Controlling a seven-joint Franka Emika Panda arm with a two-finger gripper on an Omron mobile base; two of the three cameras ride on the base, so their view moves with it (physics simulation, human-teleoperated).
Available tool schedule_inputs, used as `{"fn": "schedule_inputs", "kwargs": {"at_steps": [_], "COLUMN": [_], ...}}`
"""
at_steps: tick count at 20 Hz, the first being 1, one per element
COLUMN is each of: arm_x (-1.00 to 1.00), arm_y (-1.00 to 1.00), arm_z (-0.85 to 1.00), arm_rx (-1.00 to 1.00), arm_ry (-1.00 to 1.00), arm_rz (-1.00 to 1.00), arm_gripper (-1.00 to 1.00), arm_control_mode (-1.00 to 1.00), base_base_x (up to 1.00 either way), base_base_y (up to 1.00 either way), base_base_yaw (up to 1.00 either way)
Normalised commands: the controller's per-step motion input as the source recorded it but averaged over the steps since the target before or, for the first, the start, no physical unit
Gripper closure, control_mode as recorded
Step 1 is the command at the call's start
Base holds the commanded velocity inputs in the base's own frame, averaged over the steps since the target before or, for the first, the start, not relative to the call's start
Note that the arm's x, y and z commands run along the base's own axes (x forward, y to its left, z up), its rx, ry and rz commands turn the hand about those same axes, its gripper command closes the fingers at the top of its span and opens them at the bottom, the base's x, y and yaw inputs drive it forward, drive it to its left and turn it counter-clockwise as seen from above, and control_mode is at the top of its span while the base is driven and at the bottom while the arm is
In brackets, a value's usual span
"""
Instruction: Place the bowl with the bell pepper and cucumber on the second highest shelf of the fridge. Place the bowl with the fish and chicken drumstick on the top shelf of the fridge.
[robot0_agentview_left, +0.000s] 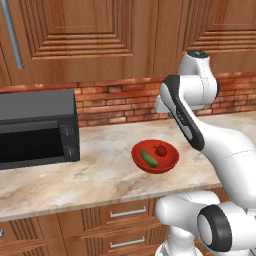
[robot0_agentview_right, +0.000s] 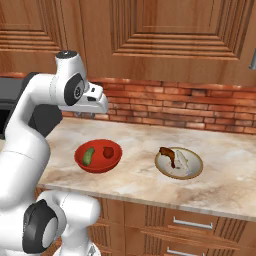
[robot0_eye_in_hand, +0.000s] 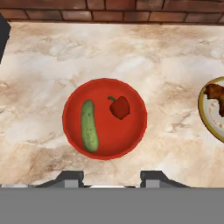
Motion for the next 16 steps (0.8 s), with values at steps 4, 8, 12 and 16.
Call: {"fn": "schedule_inputs", "kwargs": {"at_steps": [4,8,12,16], "arm_x": [-0.04,-0.06,-0.1,0.03], "arm_y": [0.0,-0.34,-0.62,-0.48], "arm_z": [0.0,-0.47,-0.97,-1.0], "arm_rx": [0.0,0.01,0.16,0.27], "arm_ry": [0.0,0.02,0.24,0.3], "arm_rz": [-0.01,-0.02,-0.11,-0.16], "arm_gripper": [-1.0,-1.0,-1.0,-1.0], "arm_control_mode": [-1.0,-1.0,-1.0,-1.0], "base_base_x": [0.0,0.0,0.0,0.0], "base_base_y": [0.0,0.0,0.0,0.0], "base_base_yaw": [0.0,0.0,0.0,0.0]}}
